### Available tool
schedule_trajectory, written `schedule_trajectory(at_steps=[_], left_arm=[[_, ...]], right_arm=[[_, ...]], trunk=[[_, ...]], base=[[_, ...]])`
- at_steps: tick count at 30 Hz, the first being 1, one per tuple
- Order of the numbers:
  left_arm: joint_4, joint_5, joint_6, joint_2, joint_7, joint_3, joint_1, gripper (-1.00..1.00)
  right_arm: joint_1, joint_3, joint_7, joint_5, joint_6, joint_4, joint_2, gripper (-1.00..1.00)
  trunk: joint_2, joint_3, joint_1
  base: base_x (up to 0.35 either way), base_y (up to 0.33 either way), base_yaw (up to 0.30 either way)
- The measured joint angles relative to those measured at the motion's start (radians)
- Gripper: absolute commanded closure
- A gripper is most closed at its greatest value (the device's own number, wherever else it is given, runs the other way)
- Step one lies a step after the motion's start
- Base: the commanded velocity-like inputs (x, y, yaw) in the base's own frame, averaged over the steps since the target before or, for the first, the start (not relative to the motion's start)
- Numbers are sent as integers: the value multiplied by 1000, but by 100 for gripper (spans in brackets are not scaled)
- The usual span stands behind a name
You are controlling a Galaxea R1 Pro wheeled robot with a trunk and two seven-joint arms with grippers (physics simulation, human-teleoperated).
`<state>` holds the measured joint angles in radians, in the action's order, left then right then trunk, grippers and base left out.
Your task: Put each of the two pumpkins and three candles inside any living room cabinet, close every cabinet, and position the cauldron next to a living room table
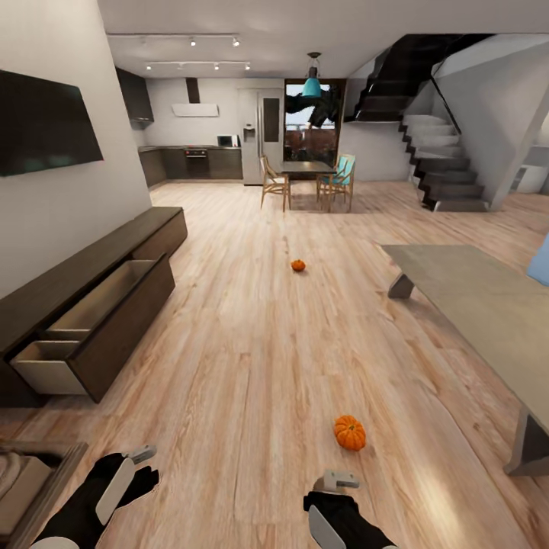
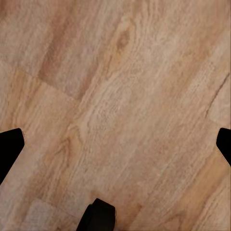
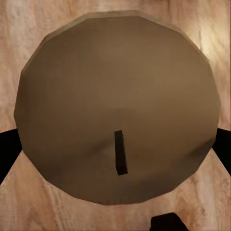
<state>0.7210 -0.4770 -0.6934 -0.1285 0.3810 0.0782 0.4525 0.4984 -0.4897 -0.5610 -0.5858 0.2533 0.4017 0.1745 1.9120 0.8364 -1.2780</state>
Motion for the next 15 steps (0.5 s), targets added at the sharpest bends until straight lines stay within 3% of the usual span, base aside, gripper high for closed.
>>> schedule_trajectory(at_steps=[9,15], left_arm=[[0,1,0,1,-1,-5,0,-100],[0,1,0,1,-1,-7,0,-100]], right_arm=[[0,-1,-2,0,10,0,0,100],[0,-1,-1,0,1,4,0,100]], trunk=[[0,0,0],[0,0,0]], base=[[304,127,280],[323,16,60]])
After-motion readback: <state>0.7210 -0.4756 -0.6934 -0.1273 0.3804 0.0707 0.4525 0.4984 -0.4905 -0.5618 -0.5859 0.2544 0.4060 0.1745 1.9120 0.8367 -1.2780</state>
